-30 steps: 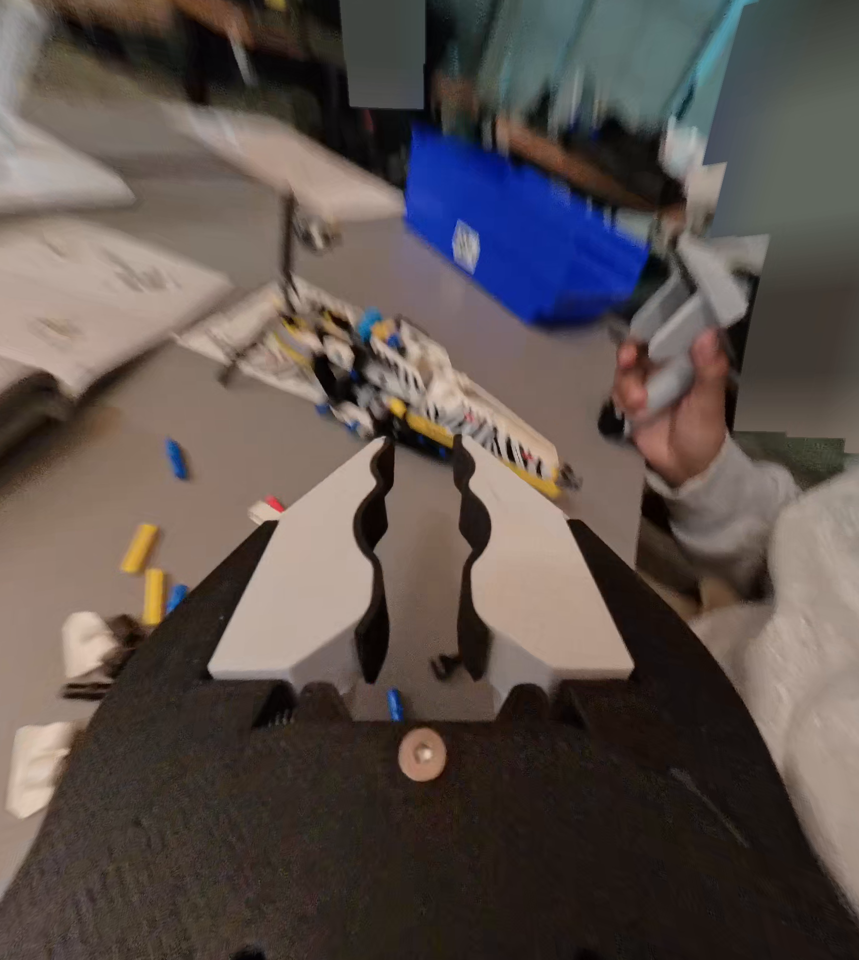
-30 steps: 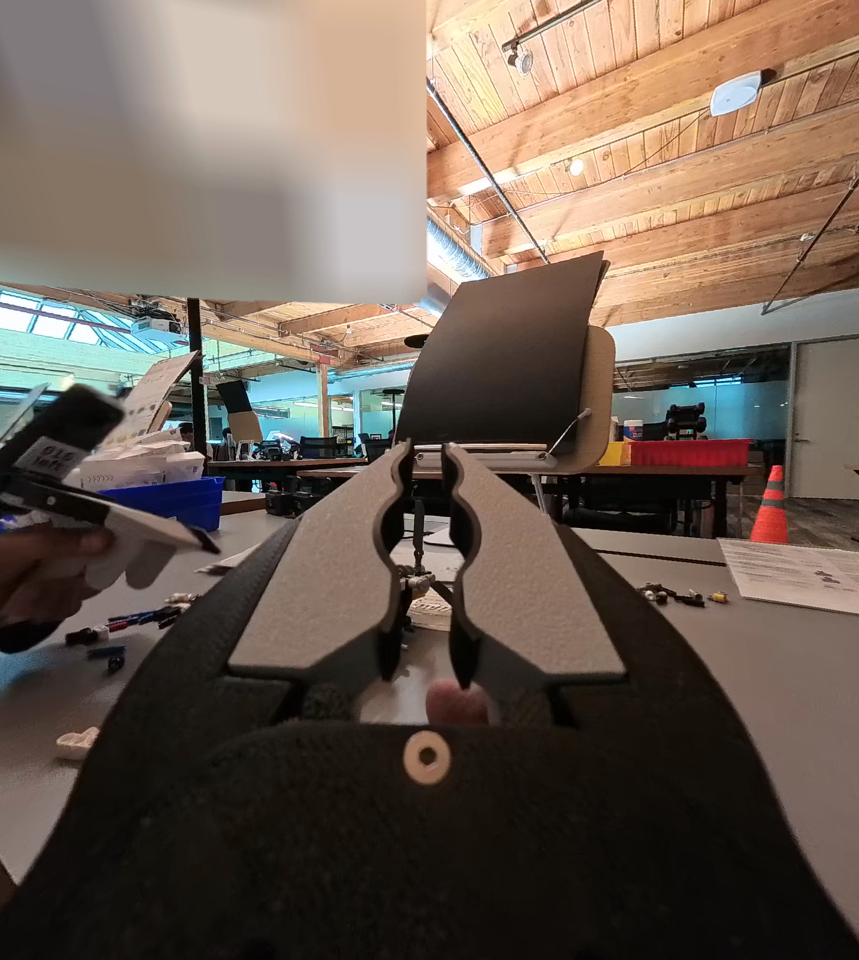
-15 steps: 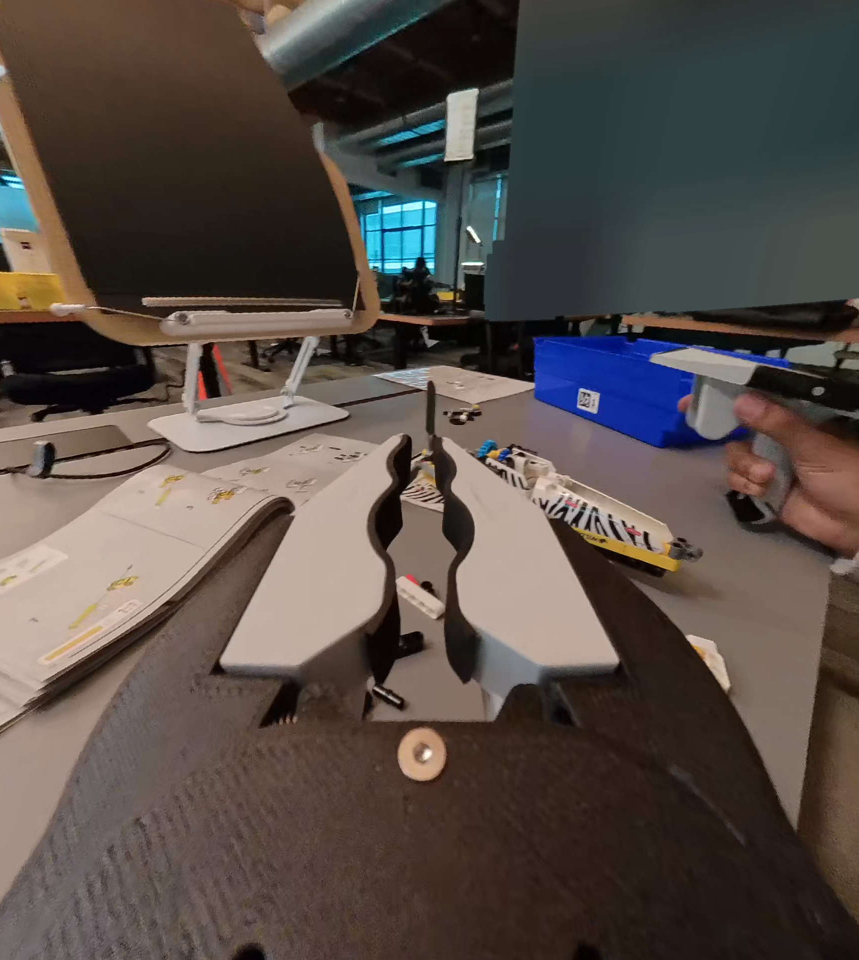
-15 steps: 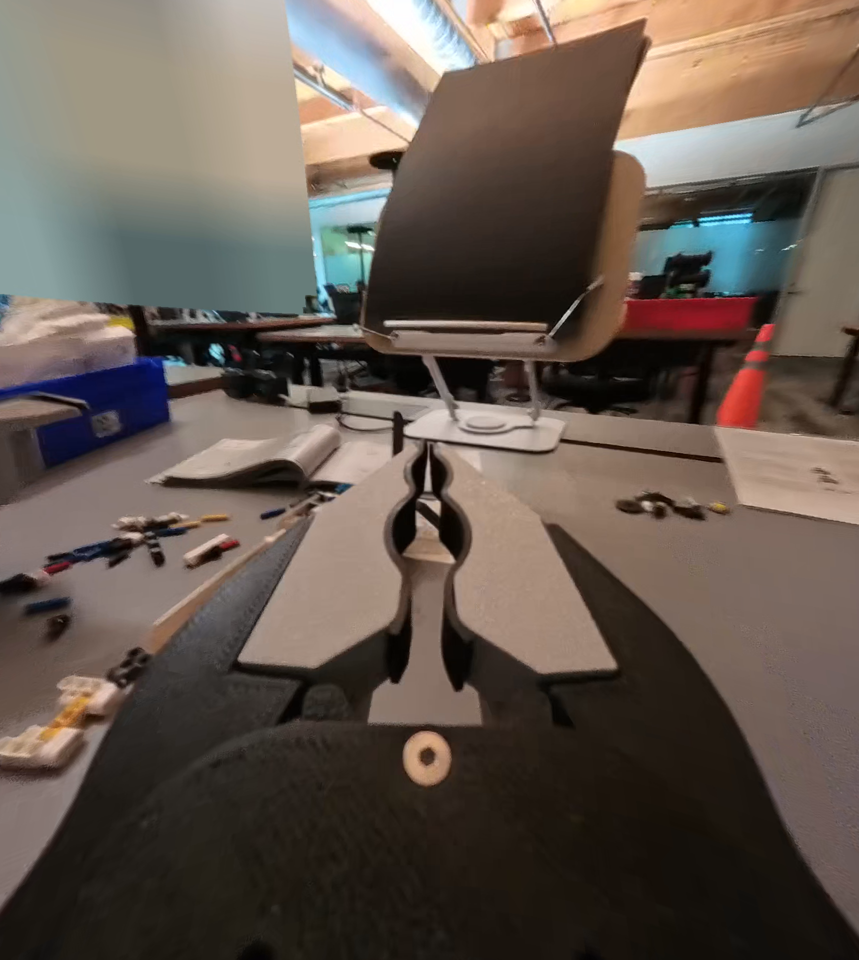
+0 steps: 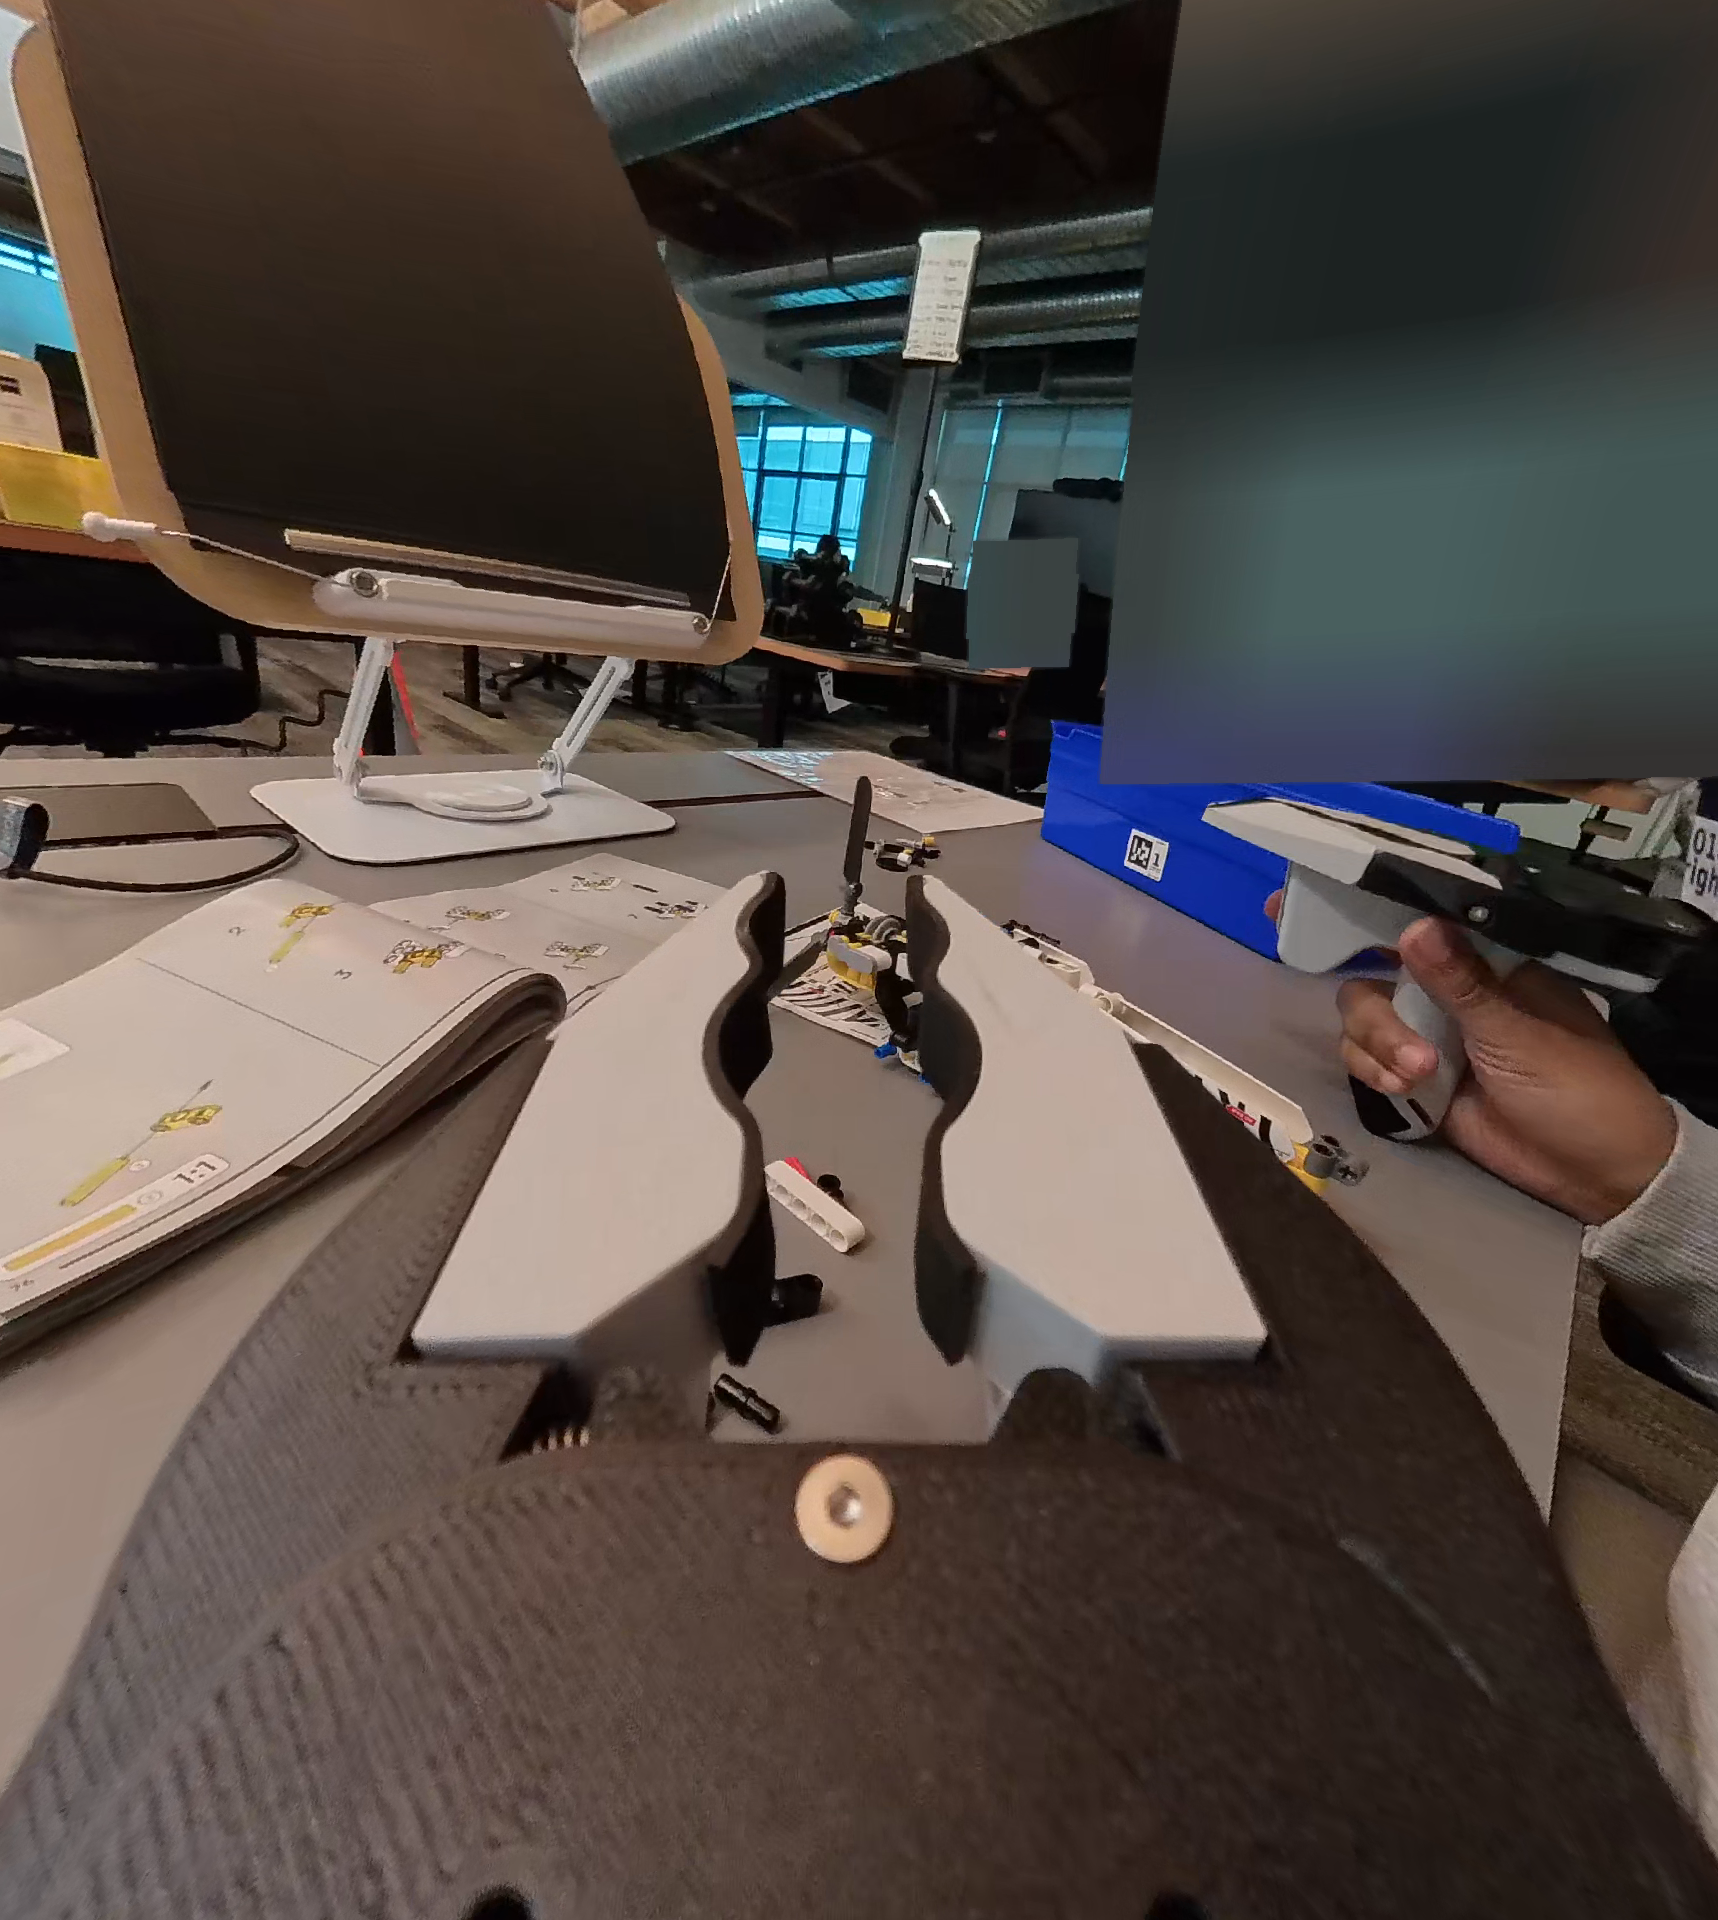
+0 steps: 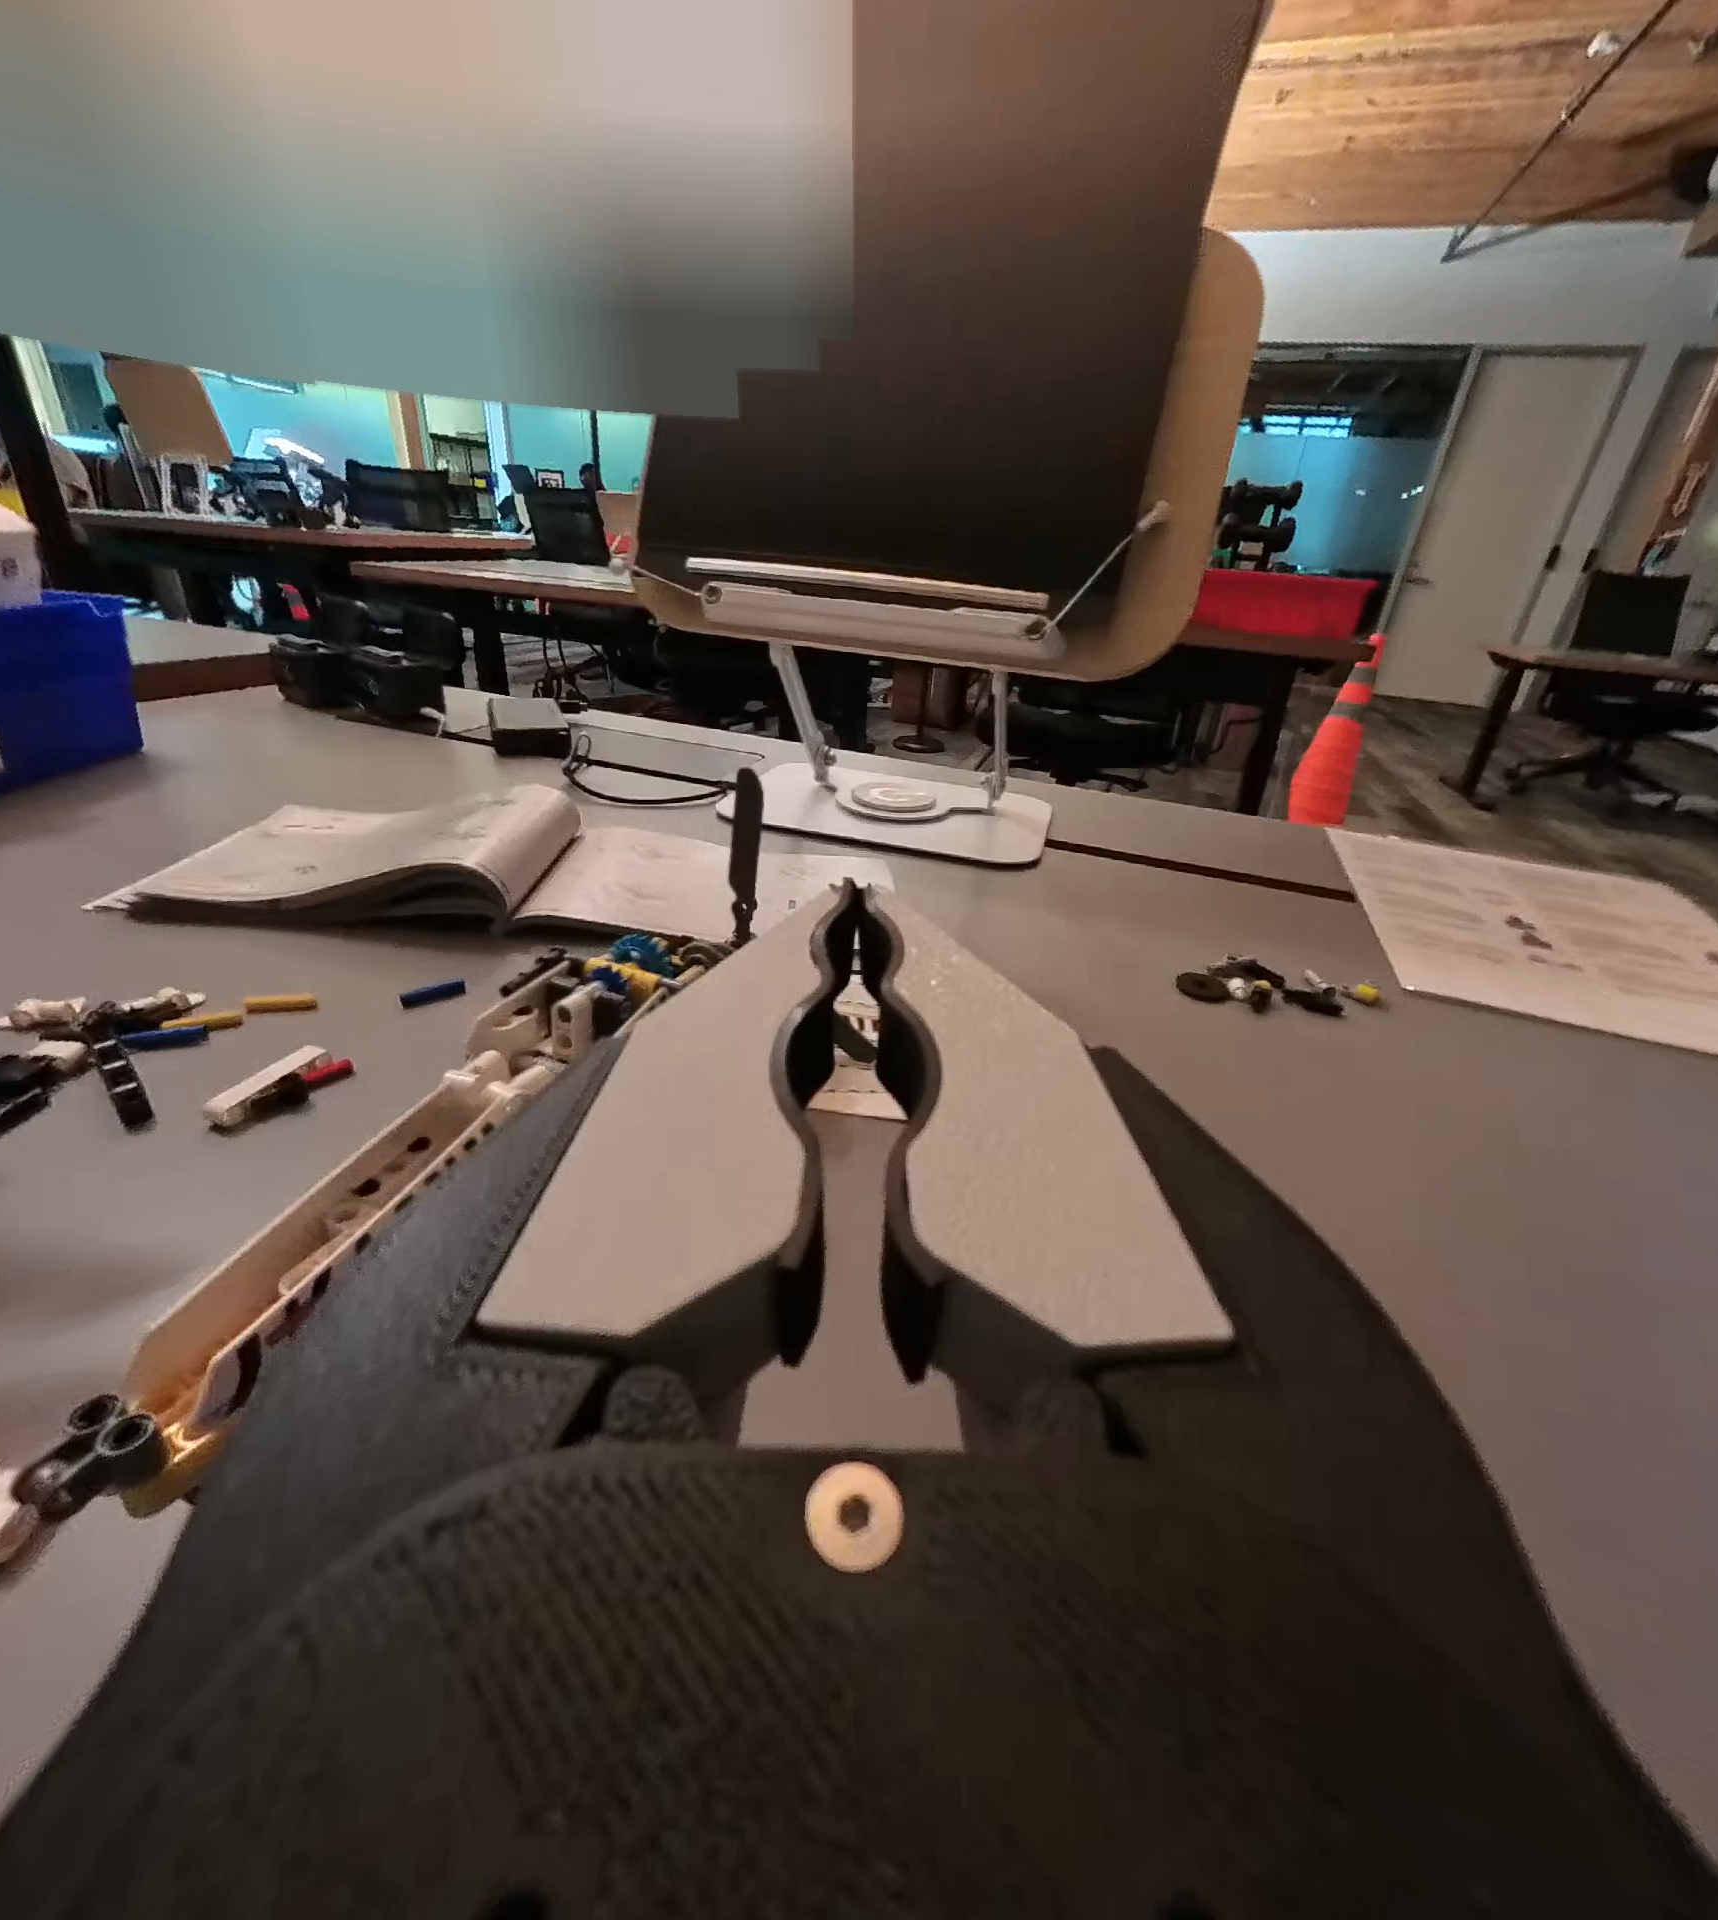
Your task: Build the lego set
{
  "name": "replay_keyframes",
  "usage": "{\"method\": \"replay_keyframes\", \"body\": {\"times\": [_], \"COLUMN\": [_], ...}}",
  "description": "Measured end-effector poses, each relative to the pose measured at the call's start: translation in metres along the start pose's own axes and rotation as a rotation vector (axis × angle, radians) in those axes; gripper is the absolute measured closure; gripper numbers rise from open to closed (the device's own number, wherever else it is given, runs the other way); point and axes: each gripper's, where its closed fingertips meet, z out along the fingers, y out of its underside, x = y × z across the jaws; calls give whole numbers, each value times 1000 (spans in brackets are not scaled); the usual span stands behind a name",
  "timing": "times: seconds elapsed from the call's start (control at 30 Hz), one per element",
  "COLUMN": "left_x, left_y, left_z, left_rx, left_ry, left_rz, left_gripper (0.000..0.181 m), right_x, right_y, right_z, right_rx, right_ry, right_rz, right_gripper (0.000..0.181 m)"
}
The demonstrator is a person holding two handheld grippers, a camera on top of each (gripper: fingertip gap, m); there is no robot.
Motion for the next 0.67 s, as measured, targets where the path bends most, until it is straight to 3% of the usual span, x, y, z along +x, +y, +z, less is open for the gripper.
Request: {"method": "replay_keyframes", "body": {"times": [0.67], "left_x": [-8], "left_y": [1], "left_z": [2], "left_rx": [9], "left_ry": [16], "left_rz": [-136], "left_gripper": [160], "right_x": [3], "right_y": [-4], "right_z": [-5], "right_rx": [38], "right_ry": [-1], "right_rz": [30], "right_gripper": [181]}}
